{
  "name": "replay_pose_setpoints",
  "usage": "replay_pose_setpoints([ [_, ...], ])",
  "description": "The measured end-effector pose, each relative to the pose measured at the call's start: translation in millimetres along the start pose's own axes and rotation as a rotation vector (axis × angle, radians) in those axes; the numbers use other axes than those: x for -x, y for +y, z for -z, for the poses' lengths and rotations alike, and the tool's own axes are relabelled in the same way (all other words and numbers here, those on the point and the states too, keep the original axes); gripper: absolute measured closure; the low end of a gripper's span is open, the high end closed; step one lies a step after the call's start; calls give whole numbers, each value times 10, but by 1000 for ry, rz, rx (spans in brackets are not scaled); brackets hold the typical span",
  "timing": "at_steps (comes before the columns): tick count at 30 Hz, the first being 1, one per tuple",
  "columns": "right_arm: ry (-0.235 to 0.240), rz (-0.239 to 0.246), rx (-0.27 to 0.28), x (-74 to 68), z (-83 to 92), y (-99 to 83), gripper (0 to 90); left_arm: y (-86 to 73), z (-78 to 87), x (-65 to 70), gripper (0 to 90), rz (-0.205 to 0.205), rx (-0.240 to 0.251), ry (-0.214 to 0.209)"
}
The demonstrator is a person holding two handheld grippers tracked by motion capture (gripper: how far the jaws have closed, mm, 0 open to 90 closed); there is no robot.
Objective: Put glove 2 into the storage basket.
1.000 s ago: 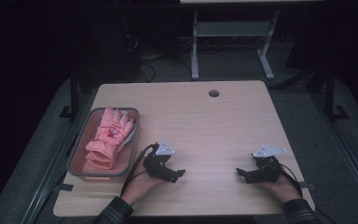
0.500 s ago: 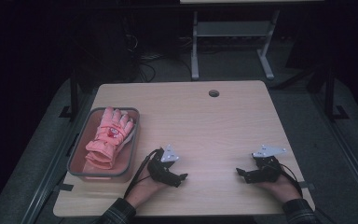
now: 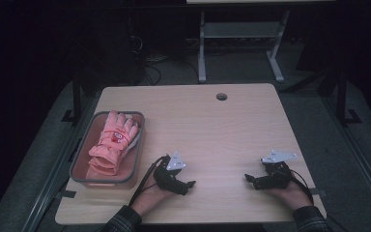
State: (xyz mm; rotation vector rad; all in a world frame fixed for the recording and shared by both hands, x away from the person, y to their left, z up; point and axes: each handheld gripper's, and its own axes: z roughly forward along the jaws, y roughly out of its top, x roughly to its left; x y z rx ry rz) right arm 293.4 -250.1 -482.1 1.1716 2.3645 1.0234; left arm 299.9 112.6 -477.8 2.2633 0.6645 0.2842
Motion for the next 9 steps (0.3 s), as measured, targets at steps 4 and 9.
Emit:
replay_pose_setpoints([
  [4, 0, -1, 0, 0, 0, 0, 92, 0, 0, 1, 127, -2, 0, -4],
  [9, 0, 0, 0, -1, 0, 0, 92, -2, -2, 3, 128, -2, 2, -8],
])
